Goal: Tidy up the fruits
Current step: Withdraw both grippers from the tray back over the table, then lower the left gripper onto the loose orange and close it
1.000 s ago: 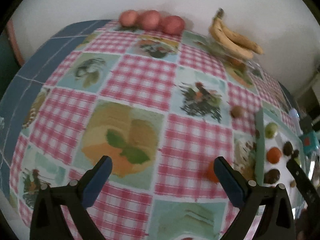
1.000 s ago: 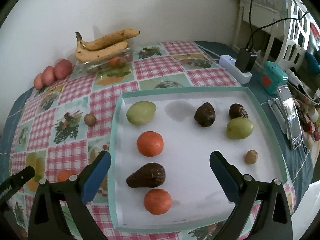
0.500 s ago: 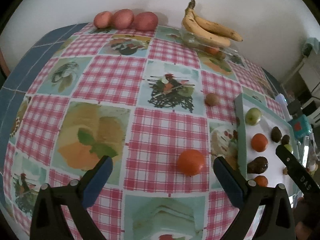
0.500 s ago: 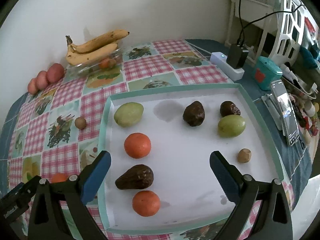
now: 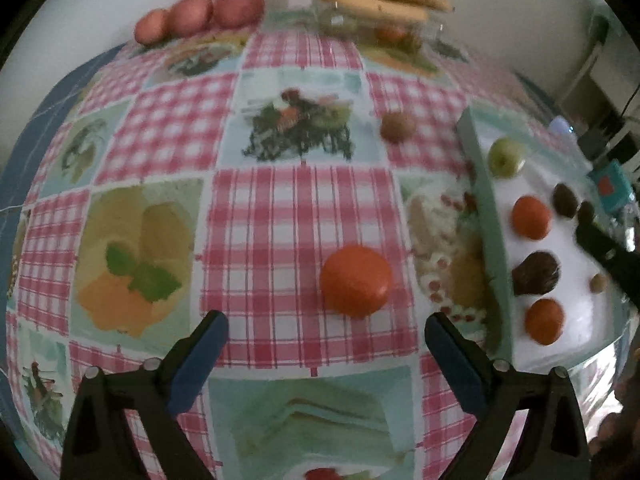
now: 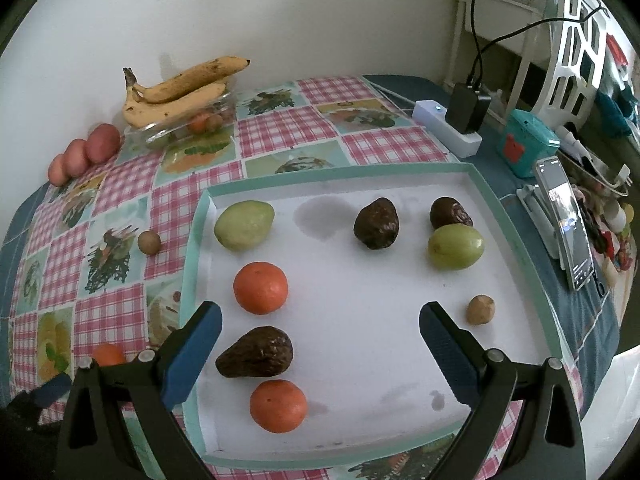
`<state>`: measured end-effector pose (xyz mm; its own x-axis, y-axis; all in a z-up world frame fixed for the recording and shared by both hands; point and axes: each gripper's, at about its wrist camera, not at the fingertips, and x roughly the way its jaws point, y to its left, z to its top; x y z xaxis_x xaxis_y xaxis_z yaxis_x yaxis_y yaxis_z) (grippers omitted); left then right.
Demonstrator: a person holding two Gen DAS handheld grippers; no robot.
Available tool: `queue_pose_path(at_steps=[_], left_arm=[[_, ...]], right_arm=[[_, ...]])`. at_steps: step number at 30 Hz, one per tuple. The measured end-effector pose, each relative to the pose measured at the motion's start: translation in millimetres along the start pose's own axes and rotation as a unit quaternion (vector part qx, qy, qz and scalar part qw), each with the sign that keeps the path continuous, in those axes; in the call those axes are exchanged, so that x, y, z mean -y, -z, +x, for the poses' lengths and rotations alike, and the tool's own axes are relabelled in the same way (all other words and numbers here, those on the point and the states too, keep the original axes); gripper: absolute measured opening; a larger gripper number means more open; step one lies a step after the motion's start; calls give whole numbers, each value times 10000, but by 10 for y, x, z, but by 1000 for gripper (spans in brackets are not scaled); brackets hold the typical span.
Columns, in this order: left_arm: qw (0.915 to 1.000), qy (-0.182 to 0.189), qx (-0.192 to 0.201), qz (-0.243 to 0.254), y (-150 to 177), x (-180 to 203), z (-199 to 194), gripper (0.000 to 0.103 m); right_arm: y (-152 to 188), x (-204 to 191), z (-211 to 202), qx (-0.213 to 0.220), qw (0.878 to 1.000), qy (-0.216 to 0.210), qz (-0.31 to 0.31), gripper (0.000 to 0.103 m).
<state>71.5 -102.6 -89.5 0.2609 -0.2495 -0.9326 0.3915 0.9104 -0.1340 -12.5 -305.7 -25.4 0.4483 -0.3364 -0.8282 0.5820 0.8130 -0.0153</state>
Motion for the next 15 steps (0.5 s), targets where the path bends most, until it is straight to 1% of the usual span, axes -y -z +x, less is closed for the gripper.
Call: queue_pose_path(at_steps=[1, 3, 6, 8, 15], left_arm=[[10000, -39, -55, 30, 11, 3, 38, 98], [9994, -259, -7, 226, 24, 46, 50, 98], [9982, -435, -6, 418, 50, 97, 72, 98], [9982, -439, 5, 420, 54, 101, 62, 97], [9973, -389, 197, 597, 19, 175, 28, 85]], right_arm=[[0, 1, 3, -10, 10000, -3, 7, 99], [2, 3, 8, -27, 10000, -14, 34, 99], [6, 4, 18, -52, 10000, -21, 51, 99], [9, 6, 25, -71, 10000, -27, 56, 99], [25, 9, 49, -139, 9998, -32, 116, 99]])
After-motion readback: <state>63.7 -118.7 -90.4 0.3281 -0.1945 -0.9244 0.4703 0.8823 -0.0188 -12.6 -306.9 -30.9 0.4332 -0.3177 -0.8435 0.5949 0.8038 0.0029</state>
